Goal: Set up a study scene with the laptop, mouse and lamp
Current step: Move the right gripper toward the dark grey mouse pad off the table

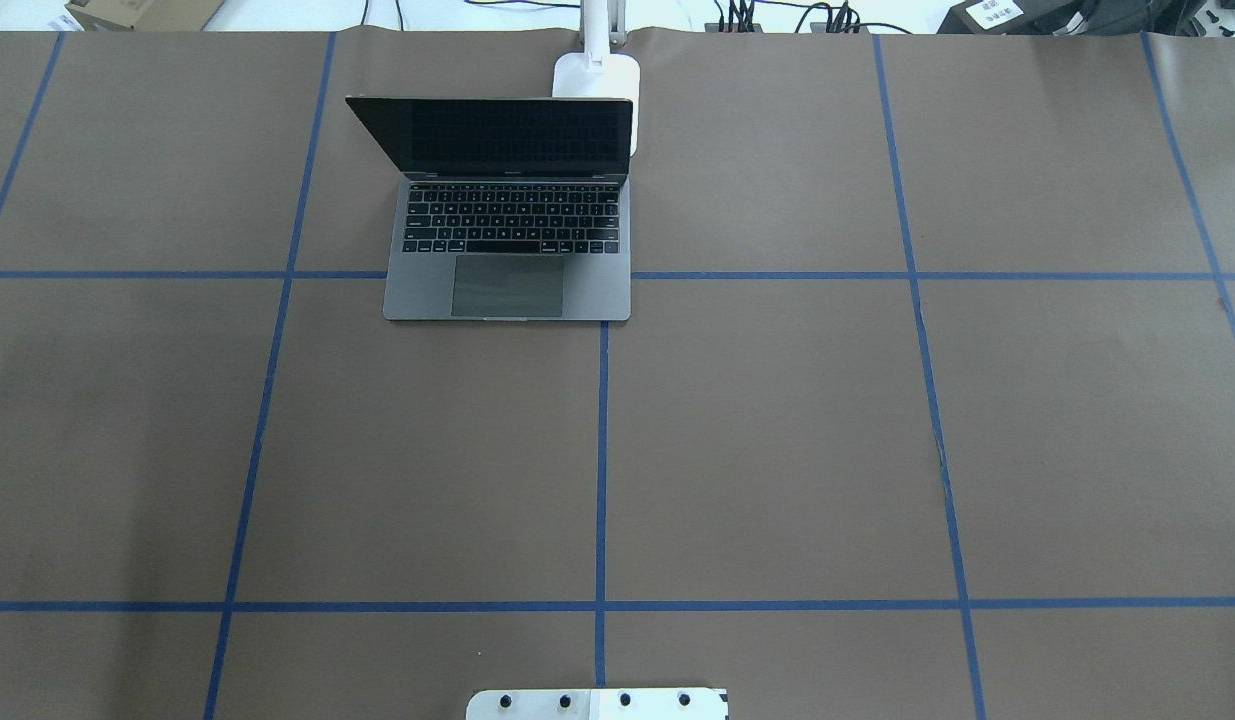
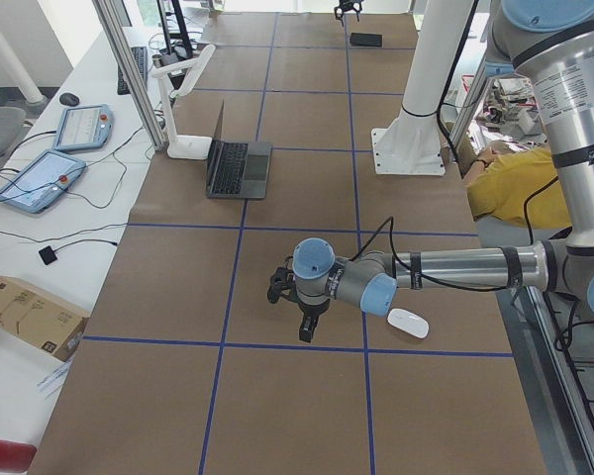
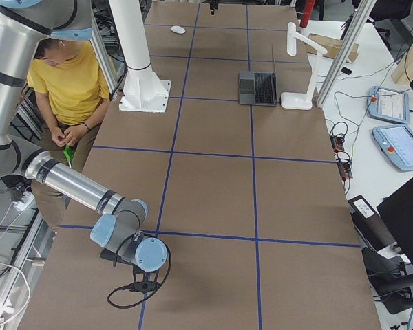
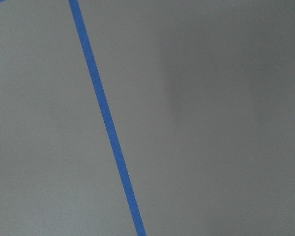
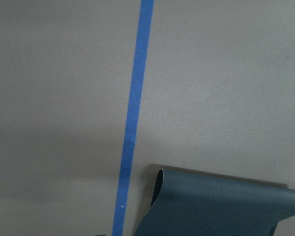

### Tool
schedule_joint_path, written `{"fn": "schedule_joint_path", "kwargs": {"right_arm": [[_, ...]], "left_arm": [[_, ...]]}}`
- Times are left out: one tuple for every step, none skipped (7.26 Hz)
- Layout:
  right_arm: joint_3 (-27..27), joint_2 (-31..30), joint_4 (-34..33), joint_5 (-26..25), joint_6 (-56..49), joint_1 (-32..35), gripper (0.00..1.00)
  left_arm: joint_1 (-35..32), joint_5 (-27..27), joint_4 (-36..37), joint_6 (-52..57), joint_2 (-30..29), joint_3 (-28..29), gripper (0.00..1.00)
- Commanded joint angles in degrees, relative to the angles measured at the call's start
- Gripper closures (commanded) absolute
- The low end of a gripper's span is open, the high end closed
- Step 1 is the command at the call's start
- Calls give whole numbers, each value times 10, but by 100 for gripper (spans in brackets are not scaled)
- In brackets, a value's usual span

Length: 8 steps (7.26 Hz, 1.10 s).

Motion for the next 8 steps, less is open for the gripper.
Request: {"fn": "schedule_joint_path", "kwargs": {"right_arm": [[-21, 3, 2, 0, 0, -13, 21], [-42, 3, 2, -1, 0, -16, 22], [-51, 13, -2, -1, 3, -19, 22], [-57, 16, -2, -1, 8, -41, 22], [-57, 18, -2, -1, 9, -59, 21], [-58, 19, -2, -2, 8, -66, 21], [-58, 19, -3, -8, 8, -76, 22], [-58, 19, -2, -24, 8, -82, 22]], "left_arm": [[-1, -1, 0, 0, 0, 0, 0], [-1, -1, 0, 0, 0, -1, 0], [-3, -1, -1, 0, 1, 0, 0], [-3, -1, -1, 0, 1, 0, 0], [-3, -1, -1, 0, 1, 0, 0], [-4, -1, -1, 0, 1, 0, 0], [-3, -1, -1, 0, 1, 1, 0], [-4, -1, -1, 0, 1, 0, 0]]}}
